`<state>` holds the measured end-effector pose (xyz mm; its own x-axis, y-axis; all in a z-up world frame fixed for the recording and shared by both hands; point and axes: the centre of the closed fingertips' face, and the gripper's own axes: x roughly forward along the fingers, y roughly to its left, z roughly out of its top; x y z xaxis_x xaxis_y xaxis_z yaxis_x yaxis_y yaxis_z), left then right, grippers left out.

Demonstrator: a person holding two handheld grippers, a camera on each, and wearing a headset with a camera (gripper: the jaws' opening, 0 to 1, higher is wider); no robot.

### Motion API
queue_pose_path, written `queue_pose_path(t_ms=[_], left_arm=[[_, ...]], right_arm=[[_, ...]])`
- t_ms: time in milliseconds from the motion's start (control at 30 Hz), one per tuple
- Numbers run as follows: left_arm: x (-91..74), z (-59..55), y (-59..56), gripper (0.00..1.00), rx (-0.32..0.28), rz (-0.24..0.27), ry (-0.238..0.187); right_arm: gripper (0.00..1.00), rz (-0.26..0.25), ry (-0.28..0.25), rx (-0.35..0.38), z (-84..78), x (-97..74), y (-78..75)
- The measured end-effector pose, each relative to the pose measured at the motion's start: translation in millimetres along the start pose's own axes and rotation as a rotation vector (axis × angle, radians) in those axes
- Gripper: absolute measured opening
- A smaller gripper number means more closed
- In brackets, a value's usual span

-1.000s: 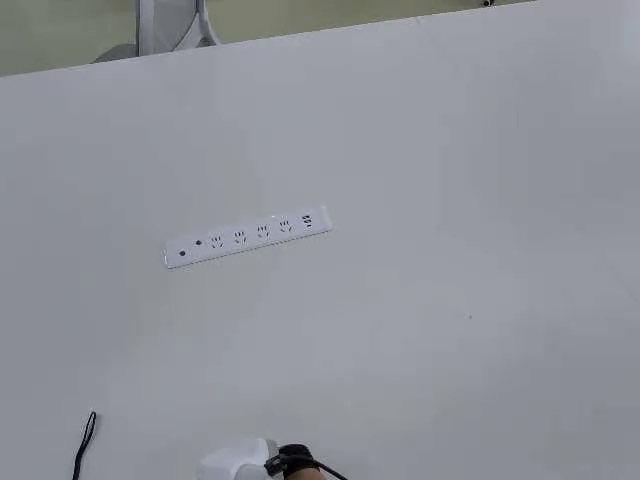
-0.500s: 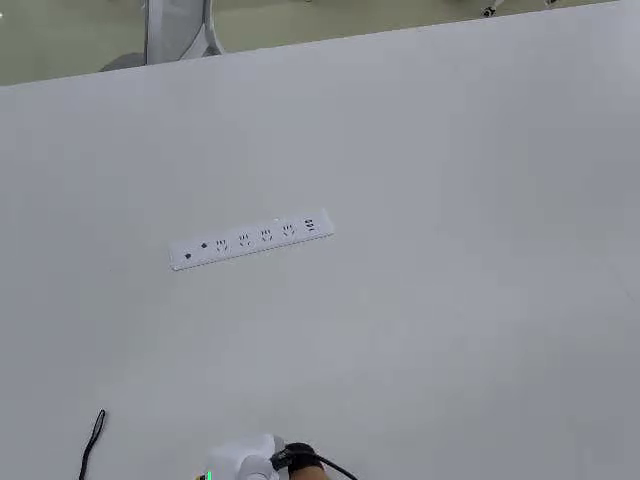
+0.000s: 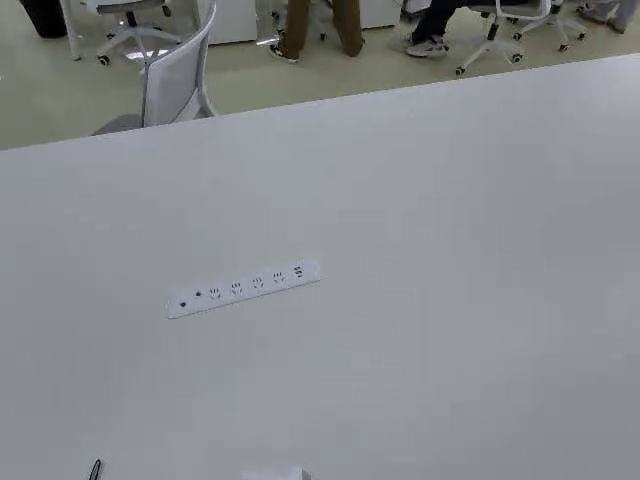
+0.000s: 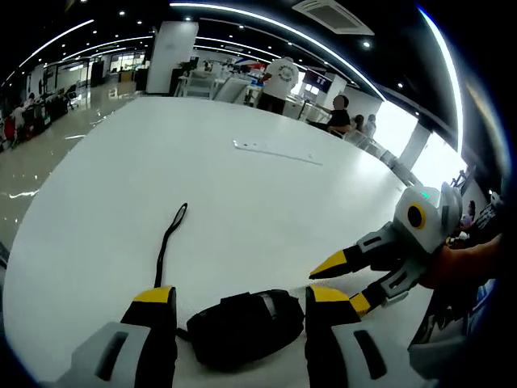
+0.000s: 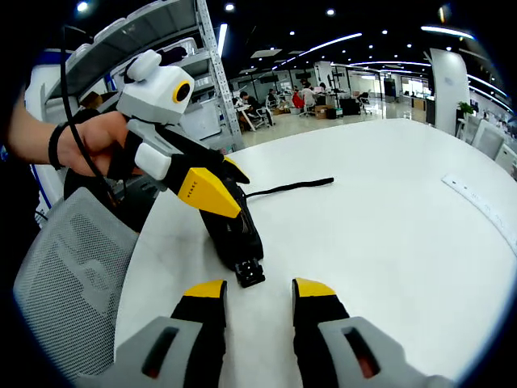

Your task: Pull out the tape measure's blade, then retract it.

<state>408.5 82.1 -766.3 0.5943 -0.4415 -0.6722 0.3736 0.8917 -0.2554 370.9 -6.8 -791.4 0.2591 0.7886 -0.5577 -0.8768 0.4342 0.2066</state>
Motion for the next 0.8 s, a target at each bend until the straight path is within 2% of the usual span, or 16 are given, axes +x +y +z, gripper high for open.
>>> queue_pose_path(t_ms=[100, 267, 367, 467, 567, 733, 800], left_arm=[[-5.1, 3.0, 2.8, 0.61, 0.013, -0.013, -0.017], [-14.4, 9.5, -0.6, 0.61, 0.031, -0.054, -0.043], [-20.2, 10.5, -6.2, 0.61, 0.087, -0.076, -0.033], [-29.3, 3.9, -9.9, 0.61, 0.148, -0.101, -0.017], [-39.6, -8.3, -9.1, 0.61, 0.168, -0.116, 0.001], [-50.0, -13.9, -10.4, 0.62, 0.158, -0.148, -0.014], [-53.4, -15.5, -11.6, 0.63, 0.173, -0.158, -0.015]], right_arm=[[0.34, -0.026, -0.012, 0.013, -0.1, -7.6, -1.4], [0.38, -0.08, -0.046, 0.065, -0.1, -25.0, -3.9], [0.41, -0.1, -0.048, 0.074, -3.2, -34.0, -1.7], [0.43, -0.12, -0.054, 0.082, -5.4, -45.0, 1.0], [0.46, -0.152, -0.071, 0.097, -7.8, -59.1, 3.5], [0.48, -0.196, -0.083, 0.115, -15.3, -74.3, 8.1], [0.49, -0.209, -0.093, 0.131, -18.3, -79.1, 10.9]])
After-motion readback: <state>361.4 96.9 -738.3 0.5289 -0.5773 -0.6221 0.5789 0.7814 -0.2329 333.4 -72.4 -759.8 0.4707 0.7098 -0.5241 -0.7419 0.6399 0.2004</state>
